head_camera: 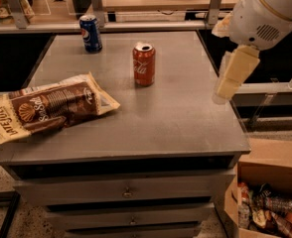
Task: Pick coke can
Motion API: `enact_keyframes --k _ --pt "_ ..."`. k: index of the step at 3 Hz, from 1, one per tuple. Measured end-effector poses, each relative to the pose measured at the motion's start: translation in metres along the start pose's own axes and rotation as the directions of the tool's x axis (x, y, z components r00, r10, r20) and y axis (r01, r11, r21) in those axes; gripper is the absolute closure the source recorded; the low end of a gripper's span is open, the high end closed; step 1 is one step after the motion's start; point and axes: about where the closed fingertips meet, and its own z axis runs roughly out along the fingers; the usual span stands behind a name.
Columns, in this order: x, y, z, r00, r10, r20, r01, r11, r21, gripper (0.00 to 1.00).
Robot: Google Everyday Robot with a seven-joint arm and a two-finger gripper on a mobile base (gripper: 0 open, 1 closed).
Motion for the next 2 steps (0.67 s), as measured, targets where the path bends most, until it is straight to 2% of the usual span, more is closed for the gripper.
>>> enact_keyframes --k 1,2 --pt "-0.043 -0.032 0.033 0.994 -0.034 0.108 0.038 0.9987 -0.036 0.00" --pt "-0.079 -0.066 0.065 0.979 -0.037 0.199 0.047 0.9978 -0.047 0.00"
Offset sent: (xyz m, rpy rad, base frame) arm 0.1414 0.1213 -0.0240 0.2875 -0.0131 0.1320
